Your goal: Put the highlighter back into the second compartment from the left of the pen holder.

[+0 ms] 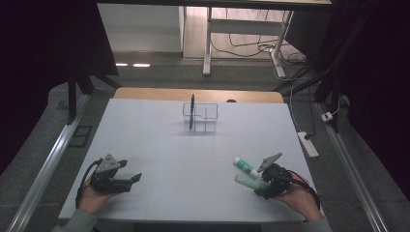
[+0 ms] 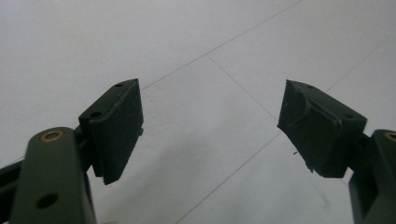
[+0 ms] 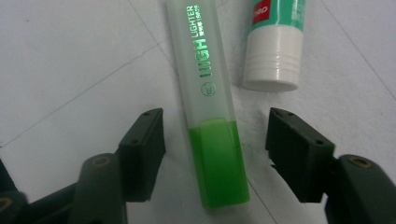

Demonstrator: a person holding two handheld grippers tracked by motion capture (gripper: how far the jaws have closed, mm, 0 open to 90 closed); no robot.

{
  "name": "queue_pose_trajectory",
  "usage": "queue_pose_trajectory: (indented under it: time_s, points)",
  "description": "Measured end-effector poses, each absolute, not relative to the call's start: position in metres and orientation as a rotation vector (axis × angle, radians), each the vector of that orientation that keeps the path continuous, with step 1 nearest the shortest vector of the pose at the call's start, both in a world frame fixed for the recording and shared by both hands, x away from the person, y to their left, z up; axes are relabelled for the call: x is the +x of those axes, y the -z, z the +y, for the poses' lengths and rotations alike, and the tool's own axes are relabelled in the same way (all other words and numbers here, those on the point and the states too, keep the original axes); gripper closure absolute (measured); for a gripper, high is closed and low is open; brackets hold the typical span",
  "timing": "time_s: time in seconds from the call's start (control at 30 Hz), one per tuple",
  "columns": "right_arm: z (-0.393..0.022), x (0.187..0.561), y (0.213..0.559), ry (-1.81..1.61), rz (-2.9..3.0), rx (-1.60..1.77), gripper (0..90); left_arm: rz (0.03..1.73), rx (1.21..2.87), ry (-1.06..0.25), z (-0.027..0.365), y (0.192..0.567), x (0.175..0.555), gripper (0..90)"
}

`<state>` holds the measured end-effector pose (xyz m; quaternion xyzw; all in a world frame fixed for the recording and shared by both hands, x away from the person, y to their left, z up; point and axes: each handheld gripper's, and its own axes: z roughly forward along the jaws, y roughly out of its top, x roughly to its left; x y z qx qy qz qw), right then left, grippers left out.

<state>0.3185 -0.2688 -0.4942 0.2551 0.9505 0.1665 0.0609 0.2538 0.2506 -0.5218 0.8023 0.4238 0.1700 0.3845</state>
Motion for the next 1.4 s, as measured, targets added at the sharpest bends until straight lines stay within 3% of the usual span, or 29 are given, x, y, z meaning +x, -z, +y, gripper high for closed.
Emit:
queue_pose_trajectory:
  time_s: [0.33,0.67,1.4]
  points:
    - [-0.266,0.316,0.493,-0.470,2.907,0.714,66.6,1.076,2.047,-0.434,0.250,0.522,0.254,21.6]
    - [-0.263,0.313,0.490,-0.455,2.919,0.624,67.1,1.079,2.047,-0.436,0.251,0.522,0.254,21.6]
    - [-0.262,0.318,0.464,-0.847,2.795,0.707,67.2,1.073,2.039,-0.437,0.250,0.521,0.254,21.6]
